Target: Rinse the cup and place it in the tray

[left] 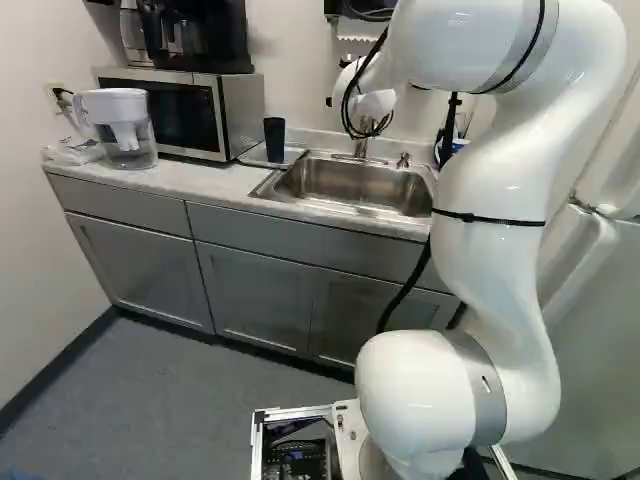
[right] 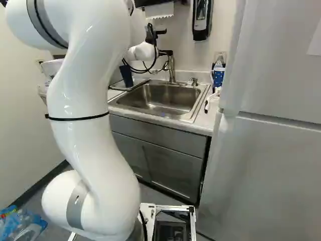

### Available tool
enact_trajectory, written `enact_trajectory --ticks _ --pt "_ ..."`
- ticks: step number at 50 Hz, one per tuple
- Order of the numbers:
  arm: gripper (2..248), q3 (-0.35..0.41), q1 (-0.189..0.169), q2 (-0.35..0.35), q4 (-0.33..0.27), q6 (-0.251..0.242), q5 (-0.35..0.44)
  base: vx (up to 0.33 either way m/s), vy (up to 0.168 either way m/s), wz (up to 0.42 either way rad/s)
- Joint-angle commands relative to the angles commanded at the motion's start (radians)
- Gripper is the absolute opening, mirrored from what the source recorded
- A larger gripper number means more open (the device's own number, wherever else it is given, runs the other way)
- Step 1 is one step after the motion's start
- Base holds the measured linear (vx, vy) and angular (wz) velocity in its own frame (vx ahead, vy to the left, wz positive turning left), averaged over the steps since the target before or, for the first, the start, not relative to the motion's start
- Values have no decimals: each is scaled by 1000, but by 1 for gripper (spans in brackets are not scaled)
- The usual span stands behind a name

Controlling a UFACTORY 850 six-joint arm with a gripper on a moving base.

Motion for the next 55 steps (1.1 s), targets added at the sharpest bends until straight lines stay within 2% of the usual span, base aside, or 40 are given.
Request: enact_trajectory --ticks 36,55 --pt "247 -50 -5 -42 0 0 22 0 0 0" --pt "247 25 -25 21 0 0 22 0 0 0"
